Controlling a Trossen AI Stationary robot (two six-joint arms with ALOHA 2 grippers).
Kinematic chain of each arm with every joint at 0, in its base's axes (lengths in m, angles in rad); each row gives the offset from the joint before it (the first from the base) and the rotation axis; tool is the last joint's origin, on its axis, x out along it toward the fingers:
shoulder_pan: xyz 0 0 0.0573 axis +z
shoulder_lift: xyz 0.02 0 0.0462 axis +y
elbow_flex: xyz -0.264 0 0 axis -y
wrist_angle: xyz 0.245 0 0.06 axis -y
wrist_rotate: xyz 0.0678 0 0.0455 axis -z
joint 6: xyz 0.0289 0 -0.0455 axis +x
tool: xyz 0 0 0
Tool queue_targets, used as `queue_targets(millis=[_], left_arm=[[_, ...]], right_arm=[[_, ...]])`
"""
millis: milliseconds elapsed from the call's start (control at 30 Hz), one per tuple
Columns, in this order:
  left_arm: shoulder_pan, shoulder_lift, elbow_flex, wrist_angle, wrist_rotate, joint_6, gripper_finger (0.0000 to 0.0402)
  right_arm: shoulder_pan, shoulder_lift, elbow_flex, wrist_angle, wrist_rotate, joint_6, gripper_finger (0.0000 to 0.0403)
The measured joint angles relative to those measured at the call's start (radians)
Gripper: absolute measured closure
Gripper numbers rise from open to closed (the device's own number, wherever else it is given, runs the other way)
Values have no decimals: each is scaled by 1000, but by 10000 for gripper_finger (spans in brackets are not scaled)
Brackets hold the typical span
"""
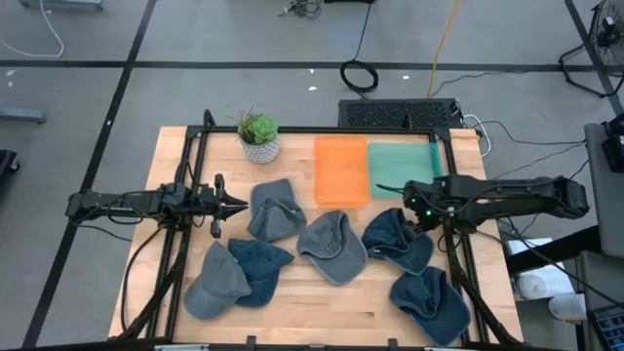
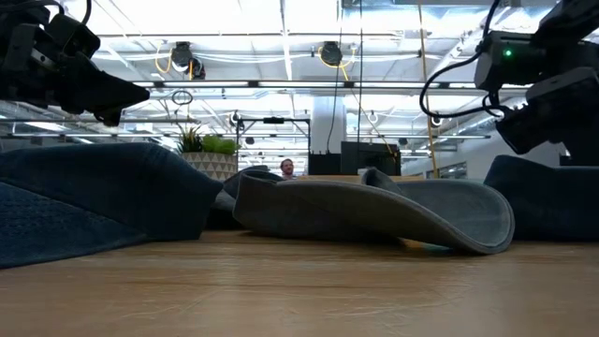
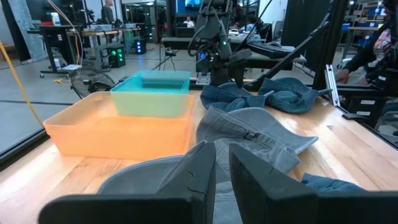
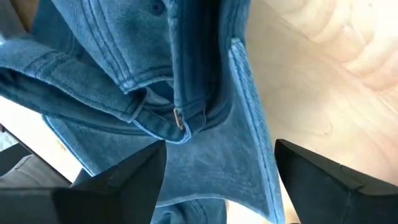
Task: Pick & Place hat
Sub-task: Put the top right blue cap in the blue bin
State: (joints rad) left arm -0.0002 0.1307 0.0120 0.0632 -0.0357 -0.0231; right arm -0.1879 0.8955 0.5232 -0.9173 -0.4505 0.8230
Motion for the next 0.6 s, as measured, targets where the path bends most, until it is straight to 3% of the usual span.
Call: queue_targets(millis=[300, 600], left_arm=[[0, 0, 0, 0, 0, 0, 350], [0, 0, 0, 0, 0, 0, 350]], right_arm=[[0, -10, 0, -41, 7, -44, 123], [0, -9, 0, -44, 14, -58, 214]])
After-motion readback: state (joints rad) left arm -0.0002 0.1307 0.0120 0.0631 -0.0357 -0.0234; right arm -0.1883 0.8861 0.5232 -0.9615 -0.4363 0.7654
